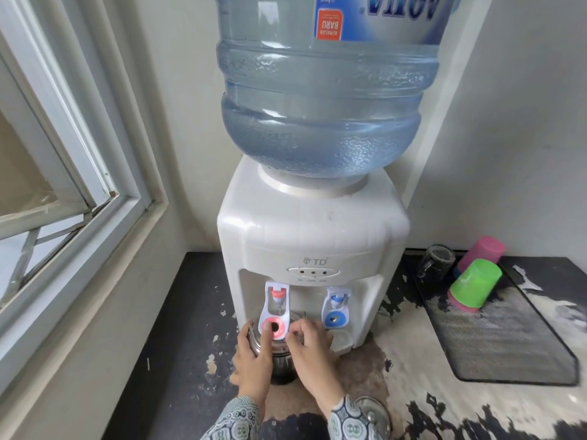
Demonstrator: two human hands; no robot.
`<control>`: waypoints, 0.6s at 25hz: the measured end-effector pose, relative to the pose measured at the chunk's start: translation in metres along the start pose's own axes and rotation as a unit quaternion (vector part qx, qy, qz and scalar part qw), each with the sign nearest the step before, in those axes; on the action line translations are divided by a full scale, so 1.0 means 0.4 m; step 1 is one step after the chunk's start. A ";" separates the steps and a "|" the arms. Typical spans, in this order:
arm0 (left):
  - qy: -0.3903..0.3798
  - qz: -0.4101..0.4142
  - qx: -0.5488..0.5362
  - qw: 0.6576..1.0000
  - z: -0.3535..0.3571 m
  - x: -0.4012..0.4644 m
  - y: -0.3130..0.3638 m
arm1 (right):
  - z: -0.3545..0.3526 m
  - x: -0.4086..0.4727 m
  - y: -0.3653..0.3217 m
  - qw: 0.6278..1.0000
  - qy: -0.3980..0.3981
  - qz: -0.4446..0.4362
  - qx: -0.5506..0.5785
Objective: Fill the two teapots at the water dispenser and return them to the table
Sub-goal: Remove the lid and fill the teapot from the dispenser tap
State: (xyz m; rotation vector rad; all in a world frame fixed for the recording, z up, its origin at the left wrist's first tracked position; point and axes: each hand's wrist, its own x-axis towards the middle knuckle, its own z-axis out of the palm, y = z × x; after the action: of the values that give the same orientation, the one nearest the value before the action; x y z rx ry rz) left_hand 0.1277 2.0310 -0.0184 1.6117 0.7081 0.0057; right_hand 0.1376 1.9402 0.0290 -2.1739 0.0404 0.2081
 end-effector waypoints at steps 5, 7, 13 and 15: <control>0.027 0.001 0.012 1.000 0.017 -0.007 0.007 | -0.005 -0.002 -0.017 0.998 -0.036 0.007 0.057; 0.035 -0.019 -0.006 0.999 0.021 -0.009 0.017 | -0.005 0.007 -0.025 0.999 -0.031 0.002 0.044; 0.014 -0.133 -0.047 0.990 0.017 -0.011 0.040 | -0.016 0.009 -0.034 0.996 -0.004 0.000 0.093; 0.014 -0.131 -0.041 0.990 0.018 -0.008 0.043 | -0.032 0.010 -0.048 0.985 -0.003 -0.021 0.174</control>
State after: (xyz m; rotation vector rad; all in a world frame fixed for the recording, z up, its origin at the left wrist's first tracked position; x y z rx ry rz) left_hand 0.1355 2.0233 -0.0032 1.4330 0.9256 -0.1316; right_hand 0.1453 1.9409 0.0512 -1.8243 0.0246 0.1700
